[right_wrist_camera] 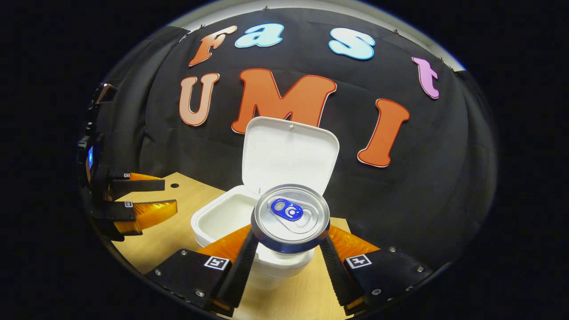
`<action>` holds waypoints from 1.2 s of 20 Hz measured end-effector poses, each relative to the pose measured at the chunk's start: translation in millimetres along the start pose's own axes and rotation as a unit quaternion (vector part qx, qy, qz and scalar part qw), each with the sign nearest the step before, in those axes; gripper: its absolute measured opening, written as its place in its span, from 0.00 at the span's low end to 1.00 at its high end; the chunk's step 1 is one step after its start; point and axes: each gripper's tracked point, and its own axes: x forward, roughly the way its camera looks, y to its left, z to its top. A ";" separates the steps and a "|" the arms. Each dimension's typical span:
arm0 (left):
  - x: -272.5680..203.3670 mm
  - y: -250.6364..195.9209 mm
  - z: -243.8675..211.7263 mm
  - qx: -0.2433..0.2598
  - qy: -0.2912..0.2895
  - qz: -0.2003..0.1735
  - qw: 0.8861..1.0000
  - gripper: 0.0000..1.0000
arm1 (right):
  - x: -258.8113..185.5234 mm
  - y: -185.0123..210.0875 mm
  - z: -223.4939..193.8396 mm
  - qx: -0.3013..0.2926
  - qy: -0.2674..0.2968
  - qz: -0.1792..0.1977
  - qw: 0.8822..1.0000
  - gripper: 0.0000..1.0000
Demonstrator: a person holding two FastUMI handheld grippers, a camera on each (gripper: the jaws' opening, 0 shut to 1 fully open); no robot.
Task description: Press the lid of the desktop garbage bin to open it, pick up the crumpled paper on the desktop and throw it into the bin, then pick up the pop can on the desktop and drop it into the bin, and finally close the garbage bin lid.
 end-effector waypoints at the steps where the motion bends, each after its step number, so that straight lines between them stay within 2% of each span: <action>1: -3.3 4.1 -1.3 -0.004 0.002 0.011 1.000 0.93 | 3.5 0.7 -2.2 0.000 0.003 0.007 1.000 0.80; 9: -34.6 29.2 -20.8 -0.021 0.020 0.108 0.994 0.93 | 15.5 1.3 -22.8 -0.009 0.023 0.057 0.998 0.80; 13: -51.0 38.8 -28.9 -0.025 0.034 0.137 0.990 0.93 | 21.3 5.0 -30.6 -0.011 0.030 0.069 0.997 0.81; 17: -56.6 54.9 -30.6 -0.017 0.036 0.142 0.989 0.93 | 29.5 5.7 -22.4 -0.003 0.023 0.057 0.998 0.84; 24: -44.3 85.0 -26.3 -0.007 0.028 0.125 0.992 0.93 | 37.8 -4.1 17.4 -0.005 0.000 0.008 1.000 0.85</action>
